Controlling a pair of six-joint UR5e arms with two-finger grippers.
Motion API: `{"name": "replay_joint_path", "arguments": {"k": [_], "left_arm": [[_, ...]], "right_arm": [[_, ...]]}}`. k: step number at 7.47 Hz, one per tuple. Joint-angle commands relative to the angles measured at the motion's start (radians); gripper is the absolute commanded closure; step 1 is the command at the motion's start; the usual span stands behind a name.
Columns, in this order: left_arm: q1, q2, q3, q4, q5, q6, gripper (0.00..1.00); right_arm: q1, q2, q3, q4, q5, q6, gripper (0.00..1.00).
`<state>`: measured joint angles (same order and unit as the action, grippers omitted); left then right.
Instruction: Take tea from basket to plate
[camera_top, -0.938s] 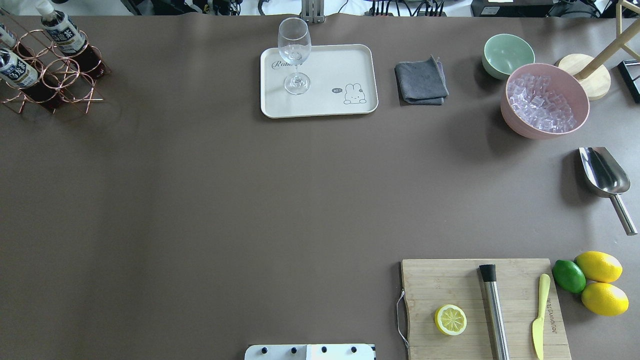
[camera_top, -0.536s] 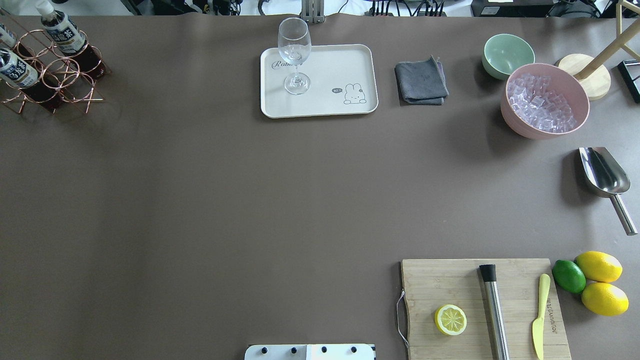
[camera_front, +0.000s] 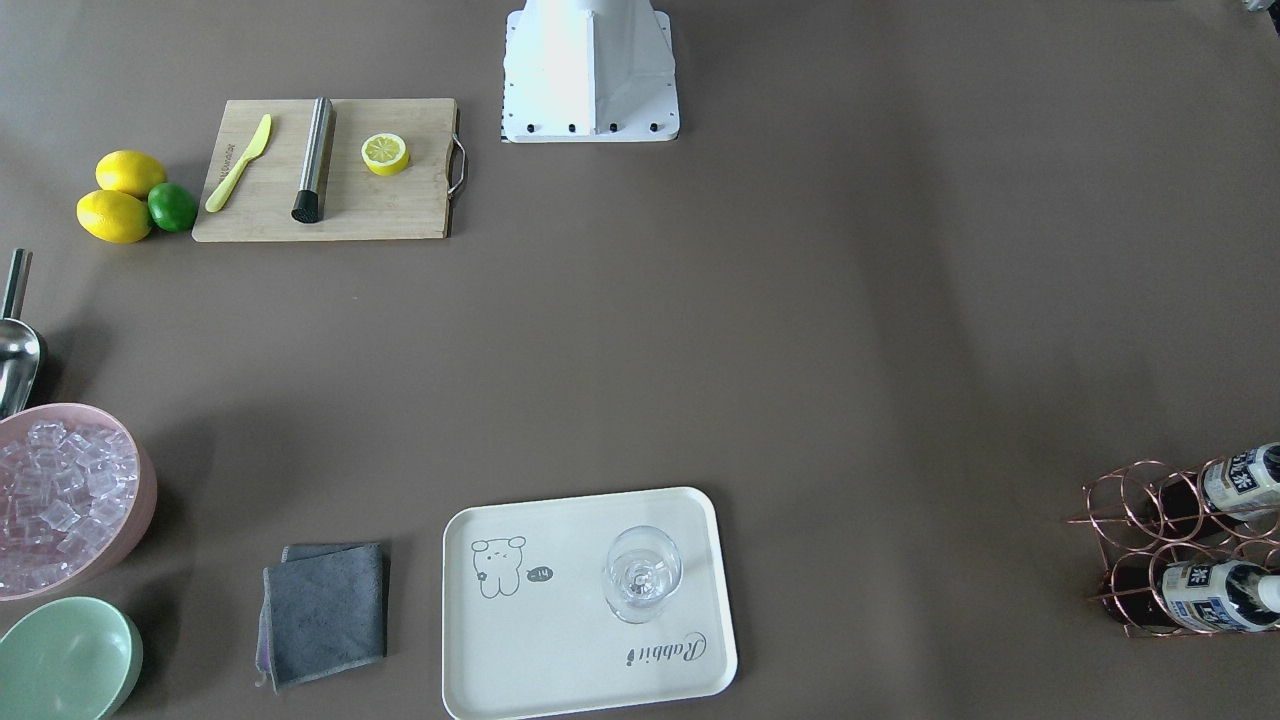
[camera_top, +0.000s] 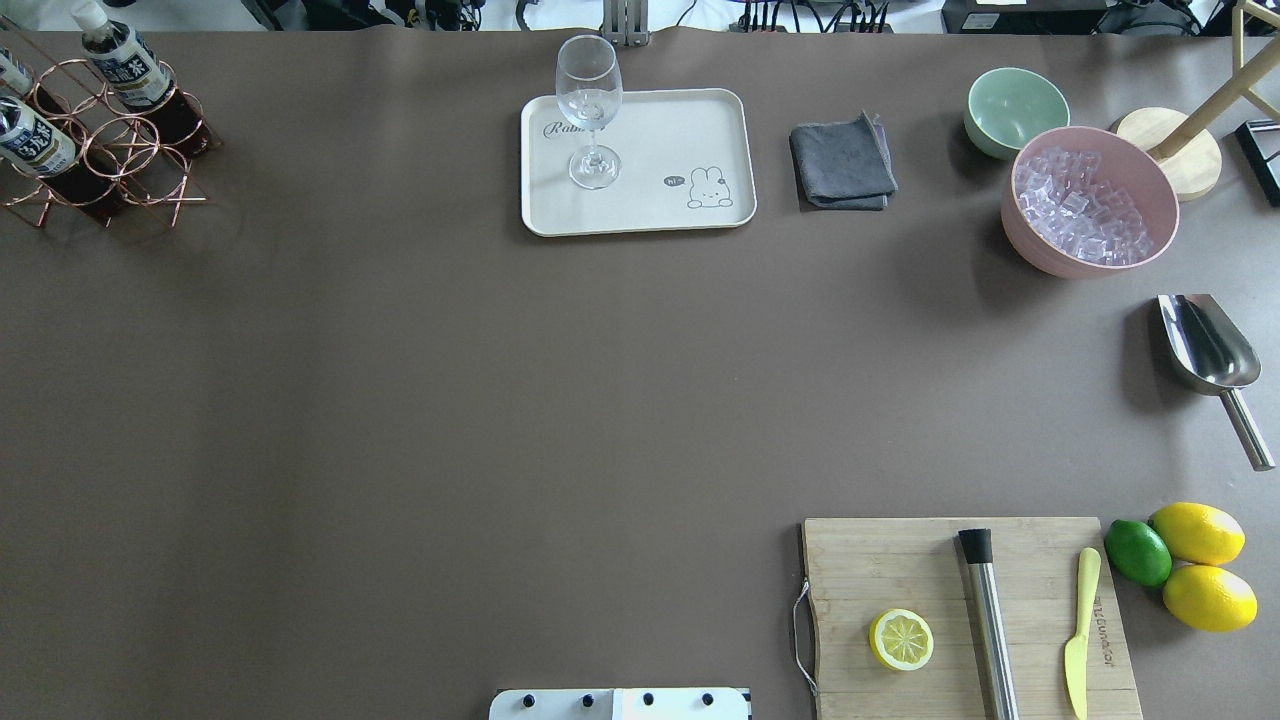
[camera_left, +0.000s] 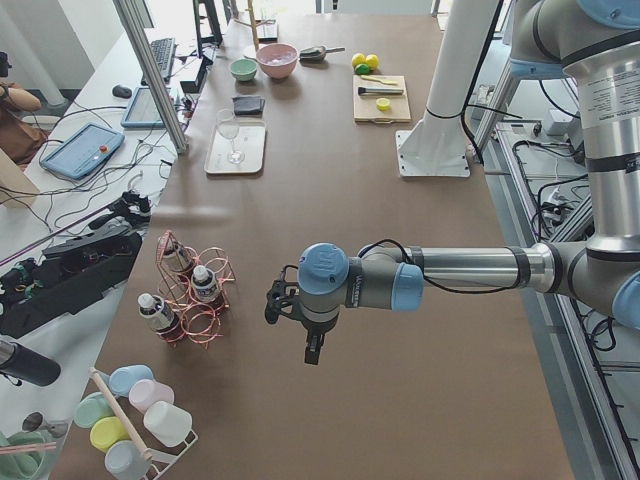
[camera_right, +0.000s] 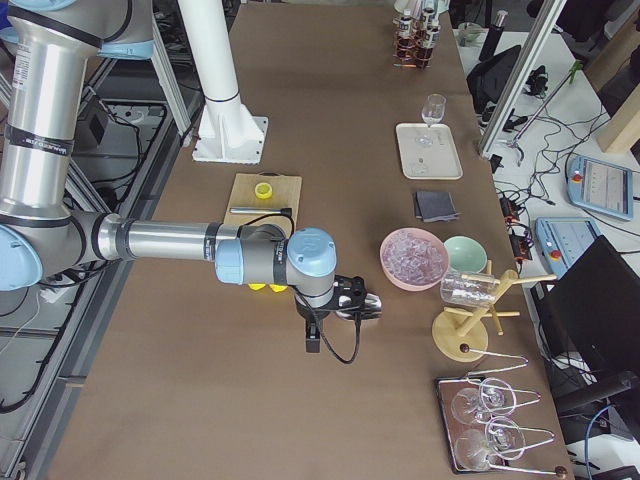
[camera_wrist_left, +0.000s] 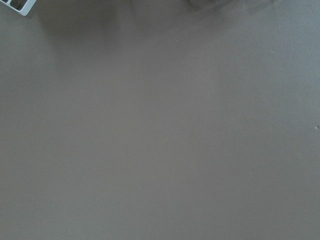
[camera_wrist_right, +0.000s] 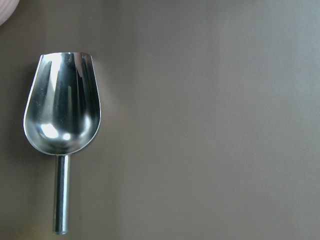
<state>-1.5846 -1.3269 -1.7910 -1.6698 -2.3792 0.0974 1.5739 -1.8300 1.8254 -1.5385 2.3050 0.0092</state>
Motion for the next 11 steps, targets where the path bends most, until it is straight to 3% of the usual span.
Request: {"name": "replay_joint_path", "arguments": {"k": [1,7,11], "left_arm": [[0.0,0.0,0.002,0.001,0.0,-0.001,0.02],[-0.008,-0.009,0.009,-0.002,-0.04,-0.059,0.02],[-0.008,-0.106,0.012,-0.008,-0.043,-0.567,0.02]], "right_arm": [[0.0,0.002,-0.001,0.001,-0.001,0.0,0.0],[0.0,0.003,-0.003,0.001,-0.001,0.0,0.0],[0.0,0.003,0.0,0.001,-0.001,0.0,0.0]]}}
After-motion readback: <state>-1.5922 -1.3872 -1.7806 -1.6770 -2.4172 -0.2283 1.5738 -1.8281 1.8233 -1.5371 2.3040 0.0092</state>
